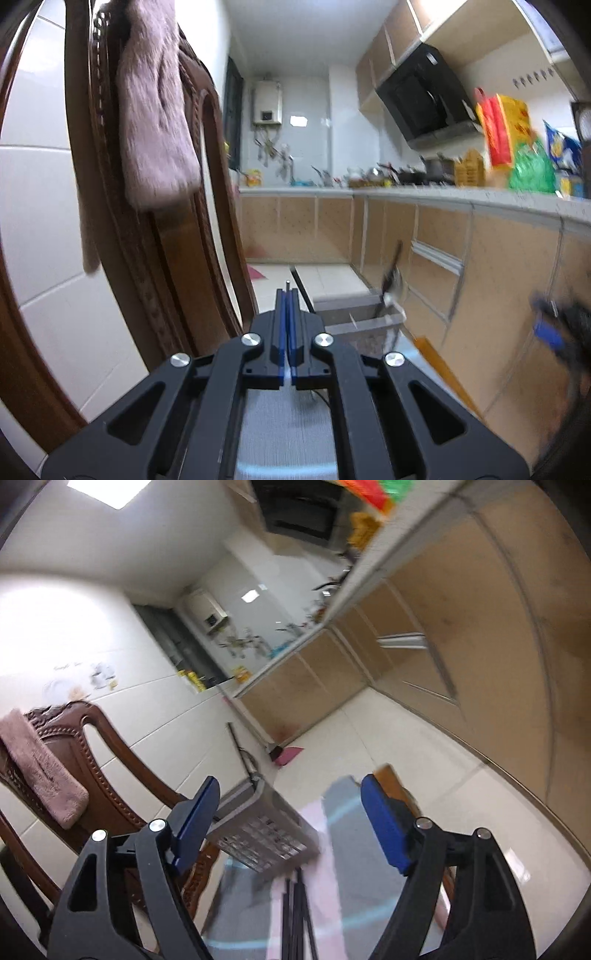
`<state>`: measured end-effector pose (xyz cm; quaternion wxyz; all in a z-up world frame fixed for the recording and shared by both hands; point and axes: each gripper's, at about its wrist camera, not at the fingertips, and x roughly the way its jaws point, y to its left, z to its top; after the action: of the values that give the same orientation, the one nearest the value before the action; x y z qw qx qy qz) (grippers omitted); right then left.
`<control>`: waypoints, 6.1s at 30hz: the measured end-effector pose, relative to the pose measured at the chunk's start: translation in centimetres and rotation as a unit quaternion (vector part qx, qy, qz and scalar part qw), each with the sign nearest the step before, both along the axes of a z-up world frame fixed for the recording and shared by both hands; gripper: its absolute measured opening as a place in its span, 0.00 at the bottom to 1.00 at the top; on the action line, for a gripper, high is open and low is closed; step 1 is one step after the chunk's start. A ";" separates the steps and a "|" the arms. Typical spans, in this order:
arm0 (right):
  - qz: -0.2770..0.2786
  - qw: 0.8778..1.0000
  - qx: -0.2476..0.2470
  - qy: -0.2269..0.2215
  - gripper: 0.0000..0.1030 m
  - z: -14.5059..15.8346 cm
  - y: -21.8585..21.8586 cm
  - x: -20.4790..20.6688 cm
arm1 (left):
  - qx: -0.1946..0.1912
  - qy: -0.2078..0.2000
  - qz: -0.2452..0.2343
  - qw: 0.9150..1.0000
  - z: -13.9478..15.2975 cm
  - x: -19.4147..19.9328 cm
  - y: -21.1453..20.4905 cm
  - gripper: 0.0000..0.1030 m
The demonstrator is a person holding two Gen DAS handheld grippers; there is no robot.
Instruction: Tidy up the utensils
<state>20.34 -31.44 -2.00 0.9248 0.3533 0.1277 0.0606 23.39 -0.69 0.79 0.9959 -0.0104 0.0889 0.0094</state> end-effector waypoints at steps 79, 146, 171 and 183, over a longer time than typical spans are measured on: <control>0.229 0.850 -0.406 0.244 0.15 -11.1 20.2 4.8 | -0.059 0.204 -0.045 0.976 -8.8 -0.5 0.6 0.92; 0.148 0.947 -0.238 0.157 0.54 -2.3 5.0 -4.0 | -0.042 0.295 -0.106 0.949 -12.3 -3.5 -10.2 0.92; 0.150 0.948 -0.199 0.199 0.42 -4.5 2.6 0.9 | -0.057 0.413 -0.079 0.905 -15.7 10.7 -14.4 0.63; 0.185 0.944 -0.193 0.194 0.42 -4.7 3.8 1.8 | -0.024 0.471 -0.038 0.881 -21.4 15.7 -15.7 0.57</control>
<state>22.16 -27.64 -6.72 0.9050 0.1429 0.3772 0.1351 39.09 -16.37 -20.63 0.8359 -0.0250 0.5477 -0.0265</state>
